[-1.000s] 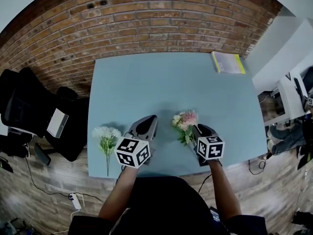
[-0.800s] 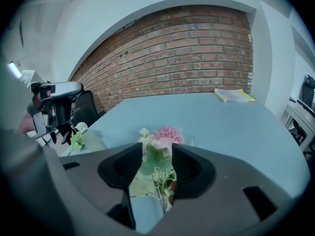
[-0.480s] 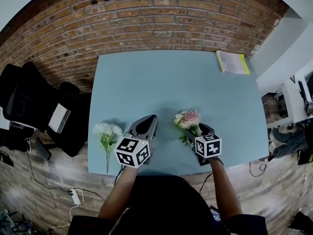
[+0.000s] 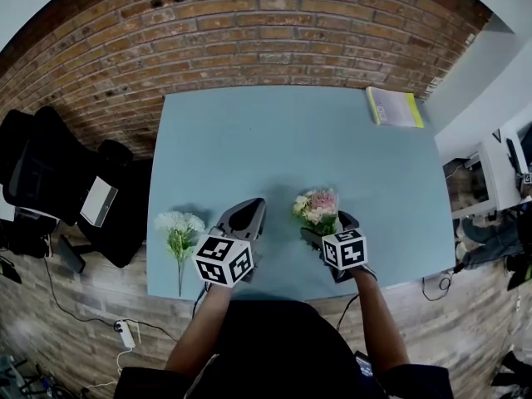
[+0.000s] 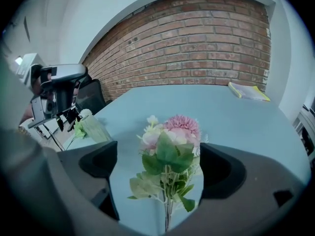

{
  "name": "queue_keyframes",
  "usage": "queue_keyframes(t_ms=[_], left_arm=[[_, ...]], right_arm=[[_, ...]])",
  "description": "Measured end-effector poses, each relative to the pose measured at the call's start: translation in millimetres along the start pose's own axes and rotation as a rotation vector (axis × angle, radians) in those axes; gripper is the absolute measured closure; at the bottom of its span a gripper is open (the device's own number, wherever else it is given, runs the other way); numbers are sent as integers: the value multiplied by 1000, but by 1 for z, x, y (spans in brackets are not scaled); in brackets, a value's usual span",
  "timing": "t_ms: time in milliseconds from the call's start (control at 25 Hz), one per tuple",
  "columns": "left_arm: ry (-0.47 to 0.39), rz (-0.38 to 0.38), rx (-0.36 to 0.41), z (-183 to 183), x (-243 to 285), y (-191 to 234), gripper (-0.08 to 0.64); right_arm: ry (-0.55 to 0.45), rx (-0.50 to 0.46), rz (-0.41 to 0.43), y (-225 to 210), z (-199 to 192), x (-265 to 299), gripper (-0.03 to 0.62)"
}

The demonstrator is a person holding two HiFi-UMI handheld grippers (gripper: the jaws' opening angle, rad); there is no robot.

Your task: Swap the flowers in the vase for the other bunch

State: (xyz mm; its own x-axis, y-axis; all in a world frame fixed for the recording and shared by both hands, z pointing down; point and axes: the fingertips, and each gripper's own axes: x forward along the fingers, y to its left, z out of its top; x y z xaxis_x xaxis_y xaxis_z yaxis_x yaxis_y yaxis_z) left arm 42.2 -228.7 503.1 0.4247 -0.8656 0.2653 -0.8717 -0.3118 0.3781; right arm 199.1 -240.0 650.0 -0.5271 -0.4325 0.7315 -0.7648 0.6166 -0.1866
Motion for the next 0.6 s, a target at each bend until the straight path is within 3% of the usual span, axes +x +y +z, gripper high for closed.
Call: queue_keyframes(t_ms=[320, 600], left_arm=[[0, -4, -6, 1, 7, 1, 552], [11, 2, -10, -1, 8, 2, 552]], right_arm=[[54, 4, 0, -9, -3, 12, 47], [121, 33, 23, -14, -12, 24, 40]])
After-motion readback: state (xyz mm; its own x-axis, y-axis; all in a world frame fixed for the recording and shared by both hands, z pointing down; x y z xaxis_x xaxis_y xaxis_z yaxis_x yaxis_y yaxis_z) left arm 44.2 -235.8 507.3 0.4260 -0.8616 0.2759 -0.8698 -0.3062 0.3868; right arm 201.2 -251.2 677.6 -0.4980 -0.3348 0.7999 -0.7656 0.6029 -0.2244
